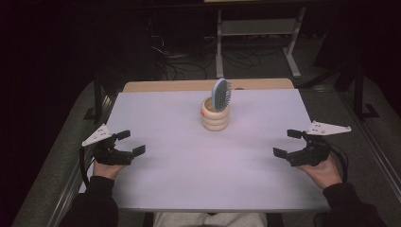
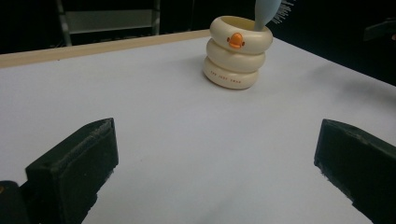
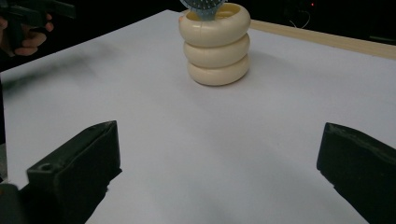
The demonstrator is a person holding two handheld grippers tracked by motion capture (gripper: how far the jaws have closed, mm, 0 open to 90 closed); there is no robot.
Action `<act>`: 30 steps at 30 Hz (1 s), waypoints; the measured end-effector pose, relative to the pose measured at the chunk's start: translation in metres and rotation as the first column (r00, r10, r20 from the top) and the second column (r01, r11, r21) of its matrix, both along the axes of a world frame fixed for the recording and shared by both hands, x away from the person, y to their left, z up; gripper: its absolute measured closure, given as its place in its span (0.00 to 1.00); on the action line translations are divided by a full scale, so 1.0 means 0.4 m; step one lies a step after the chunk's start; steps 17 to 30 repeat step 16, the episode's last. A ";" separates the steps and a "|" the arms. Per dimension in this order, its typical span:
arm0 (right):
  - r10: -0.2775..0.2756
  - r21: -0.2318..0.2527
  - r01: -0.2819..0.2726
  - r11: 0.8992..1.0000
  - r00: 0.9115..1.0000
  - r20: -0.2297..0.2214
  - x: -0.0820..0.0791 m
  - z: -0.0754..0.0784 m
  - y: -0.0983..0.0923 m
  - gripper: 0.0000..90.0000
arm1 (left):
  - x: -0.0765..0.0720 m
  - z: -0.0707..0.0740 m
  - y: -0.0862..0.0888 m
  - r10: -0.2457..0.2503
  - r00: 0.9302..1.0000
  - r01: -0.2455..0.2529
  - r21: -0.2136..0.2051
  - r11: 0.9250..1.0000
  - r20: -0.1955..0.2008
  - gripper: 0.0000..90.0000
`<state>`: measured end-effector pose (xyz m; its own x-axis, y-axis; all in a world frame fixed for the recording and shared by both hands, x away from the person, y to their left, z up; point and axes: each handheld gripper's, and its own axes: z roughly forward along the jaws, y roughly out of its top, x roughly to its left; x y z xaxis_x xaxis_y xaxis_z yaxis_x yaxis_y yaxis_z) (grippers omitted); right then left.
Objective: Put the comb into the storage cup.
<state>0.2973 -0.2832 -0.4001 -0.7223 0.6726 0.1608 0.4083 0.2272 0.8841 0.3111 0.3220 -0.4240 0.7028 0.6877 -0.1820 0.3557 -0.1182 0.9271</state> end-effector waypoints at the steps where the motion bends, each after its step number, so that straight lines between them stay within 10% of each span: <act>1: -0.004 0.000 0.004 1.000 1.000 0.002 -0.003 -0.002 -0.002 0.00 | 0.000 0.000 0.000 0.000 1.000 0.000 0.000 1.000 -0.001 0.00; 30: -0.041 -0.005 0.041 0.999 0.999 -0.001 -0.041 -0.033 -0.024 0.00 | -0.005 -0.001 -0.003 -0.003 1.000 0.003 -0.001 1.000 -0.004 0.00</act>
